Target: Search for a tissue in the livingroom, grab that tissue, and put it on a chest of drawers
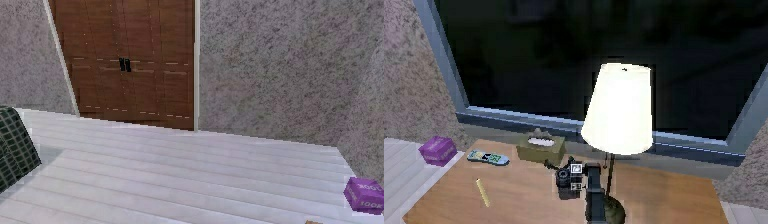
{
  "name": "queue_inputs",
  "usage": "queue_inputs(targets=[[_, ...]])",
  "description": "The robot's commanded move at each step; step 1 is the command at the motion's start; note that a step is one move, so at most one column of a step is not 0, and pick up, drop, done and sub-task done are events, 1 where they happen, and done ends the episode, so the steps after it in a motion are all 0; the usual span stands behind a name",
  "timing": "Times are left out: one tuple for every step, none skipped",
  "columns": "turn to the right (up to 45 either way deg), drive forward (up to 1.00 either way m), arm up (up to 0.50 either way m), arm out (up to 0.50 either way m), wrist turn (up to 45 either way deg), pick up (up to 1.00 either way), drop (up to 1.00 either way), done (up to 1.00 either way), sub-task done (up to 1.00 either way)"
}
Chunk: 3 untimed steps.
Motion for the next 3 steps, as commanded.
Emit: queue_inputs(targets=[[0.0,0.00,0.30,0.00,0.0,0.00,0.00,0.00,0.00],[0.0,0.00,0.00,0.00,-45.0,0.00,0.00,0.00,0.00],[0.0,0.00,0.00,0.00,-45.0,0.00,0.00,0.00,0.00]])
